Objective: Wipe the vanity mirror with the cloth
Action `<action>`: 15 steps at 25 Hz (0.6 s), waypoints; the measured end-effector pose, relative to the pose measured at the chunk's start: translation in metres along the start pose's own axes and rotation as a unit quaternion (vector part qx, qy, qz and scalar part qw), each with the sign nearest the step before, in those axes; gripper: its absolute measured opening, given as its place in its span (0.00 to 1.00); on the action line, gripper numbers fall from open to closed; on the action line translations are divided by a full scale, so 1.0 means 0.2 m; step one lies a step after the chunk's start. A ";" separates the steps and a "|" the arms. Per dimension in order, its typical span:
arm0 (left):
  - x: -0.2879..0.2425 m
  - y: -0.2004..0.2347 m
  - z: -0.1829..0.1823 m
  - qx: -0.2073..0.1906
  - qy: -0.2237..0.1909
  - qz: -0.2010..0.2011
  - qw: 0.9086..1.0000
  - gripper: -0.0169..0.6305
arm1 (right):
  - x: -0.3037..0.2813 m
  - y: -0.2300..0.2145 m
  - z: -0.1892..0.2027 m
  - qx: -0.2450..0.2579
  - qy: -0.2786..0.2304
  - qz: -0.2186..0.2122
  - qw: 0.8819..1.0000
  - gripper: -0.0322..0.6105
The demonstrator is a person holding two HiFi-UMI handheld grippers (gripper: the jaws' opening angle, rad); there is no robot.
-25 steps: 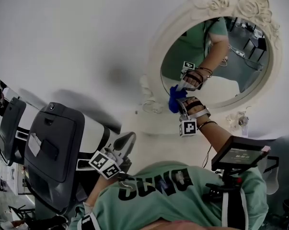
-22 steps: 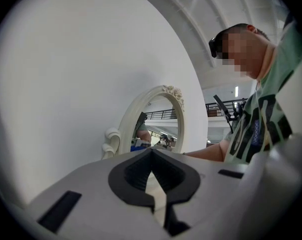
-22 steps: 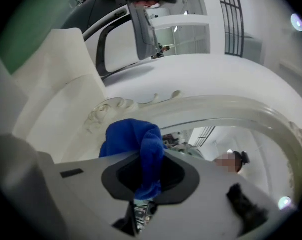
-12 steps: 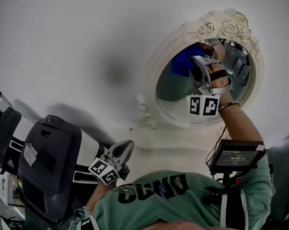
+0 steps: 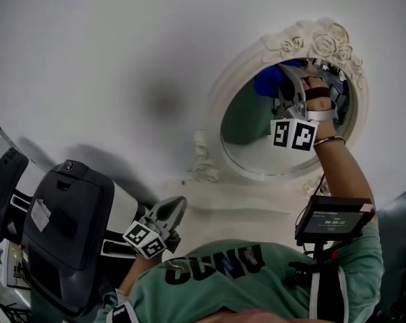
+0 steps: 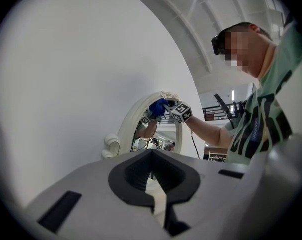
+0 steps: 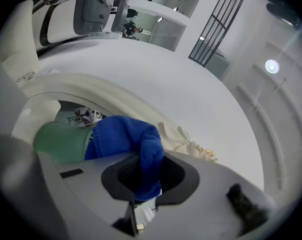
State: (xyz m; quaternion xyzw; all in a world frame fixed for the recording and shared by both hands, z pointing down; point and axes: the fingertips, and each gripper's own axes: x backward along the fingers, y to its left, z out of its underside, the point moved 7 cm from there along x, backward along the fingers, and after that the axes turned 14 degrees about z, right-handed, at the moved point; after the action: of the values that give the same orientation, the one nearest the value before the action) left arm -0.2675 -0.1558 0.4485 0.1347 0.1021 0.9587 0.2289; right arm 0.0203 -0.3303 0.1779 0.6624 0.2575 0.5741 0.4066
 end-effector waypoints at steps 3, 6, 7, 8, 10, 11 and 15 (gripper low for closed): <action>0.01 0.00 0.00 0.000 0.002 -0.001 1.000 0.04 | 0.00 0.00 0.01 0.001 0.004 0.006 1.000 0.13; 0.01 0.00 0.01 0.003 0.001 -0.004 1.000 0.04 | 0.00 0.01 0.01 0.003 0.006 0.010 1.000 0.13; 0.01 0.00 0.01 0.004 0.000 -0.005 1.000 0.04 | 0.00 0.02 0.01 0.004 0.006 0.014 1.000 0.13; 0.00 -0.01 0.01 0.004 0.001 -0.004 1.000 0.04 | 0.01 0.03 0.01 0.005 0.007 0.019 1.000 0.13; -0.01 -0.01 0.02 0.003 0.003 -0.002 1.000 0.04 | 0.04 0.08 0.01 0.006 0.008 0.022 1.000 0.13; -0.02 -0.01 0.03 0.003 0.005 0.000 1.000 0.04 | 0.06 0.12 0.01 0.006 0.008 0.019 1.000 0.13; -0.01 -0.02 0.05 0.014 0.016 -0.007 1.000 0.04 | 0.20 0.36 -0.01 0.005 0.001 -0.017 1.000 0.13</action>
State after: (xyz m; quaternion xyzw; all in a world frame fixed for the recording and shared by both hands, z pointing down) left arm -0.2616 -0.1510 0.4568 0.1215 0.1201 0.9576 0.2320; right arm 0.0170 -0.3353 0.2603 0.6597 0.2717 0.5664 0.4124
